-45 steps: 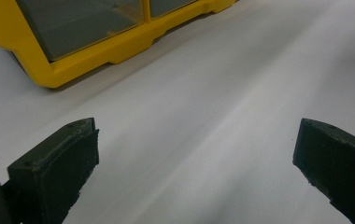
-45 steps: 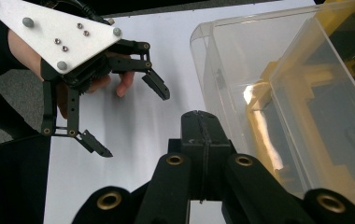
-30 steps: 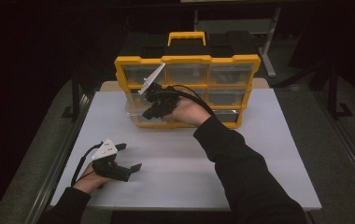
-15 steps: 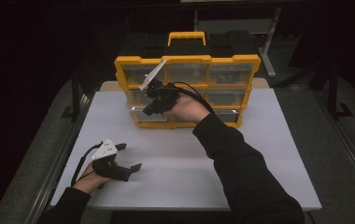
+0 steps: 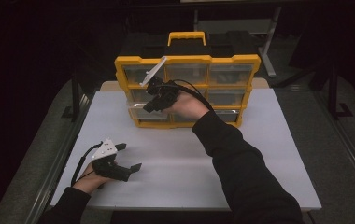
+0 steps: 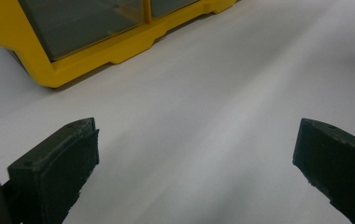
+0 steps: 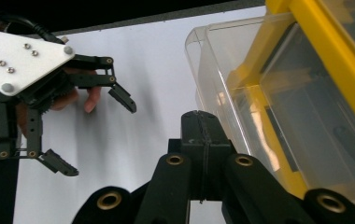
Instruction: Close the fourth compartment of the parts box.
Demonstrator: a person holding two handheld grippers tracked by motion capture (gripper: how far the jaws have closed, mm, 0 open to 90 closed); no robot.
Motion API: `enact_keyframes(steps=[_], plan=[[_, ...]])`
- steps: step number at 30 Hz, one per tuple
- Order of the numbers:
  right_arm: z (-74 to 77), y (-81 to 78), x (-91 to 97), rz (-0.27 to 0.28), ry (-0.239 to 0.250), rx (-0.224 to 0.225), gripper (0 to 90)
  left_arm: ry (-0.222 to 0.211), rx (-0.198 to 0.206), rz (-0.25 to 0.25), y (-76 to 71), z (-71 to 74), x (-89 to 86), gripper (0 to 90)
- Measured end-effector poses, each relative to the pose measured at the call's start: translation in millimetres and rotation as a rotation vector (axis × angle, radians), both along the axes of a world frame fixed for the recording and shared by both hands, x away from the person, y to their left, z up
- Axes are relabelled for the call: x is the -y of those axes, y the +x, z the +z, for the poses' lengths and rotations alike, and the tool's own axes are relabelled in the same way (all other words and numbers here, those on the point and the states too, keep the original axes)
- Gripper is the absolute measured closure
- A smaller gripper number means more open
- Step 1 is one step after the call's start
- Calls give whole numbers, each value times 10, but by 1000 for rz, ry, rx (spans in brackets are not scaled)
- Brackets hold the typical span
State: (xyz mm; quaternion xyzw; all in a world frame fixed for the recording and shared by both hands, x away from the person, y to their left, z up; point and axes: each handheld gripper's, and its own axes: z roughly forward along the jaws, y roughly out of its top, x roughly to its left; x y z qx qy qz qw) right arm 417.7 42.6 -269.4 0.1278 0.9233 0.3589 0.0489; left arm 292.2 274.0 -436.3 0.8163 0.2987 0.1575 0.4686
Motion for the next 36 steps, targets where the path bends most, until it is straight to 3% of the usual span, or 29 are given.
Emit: enact_keyframes(steps=[23,36], plan=[[17,118,18,-32,8,14,890,0,-2,1,2,-2,-7,0],[29,184,72,-76,30,19,890,1,-2,2,1,-1,-7,0]])
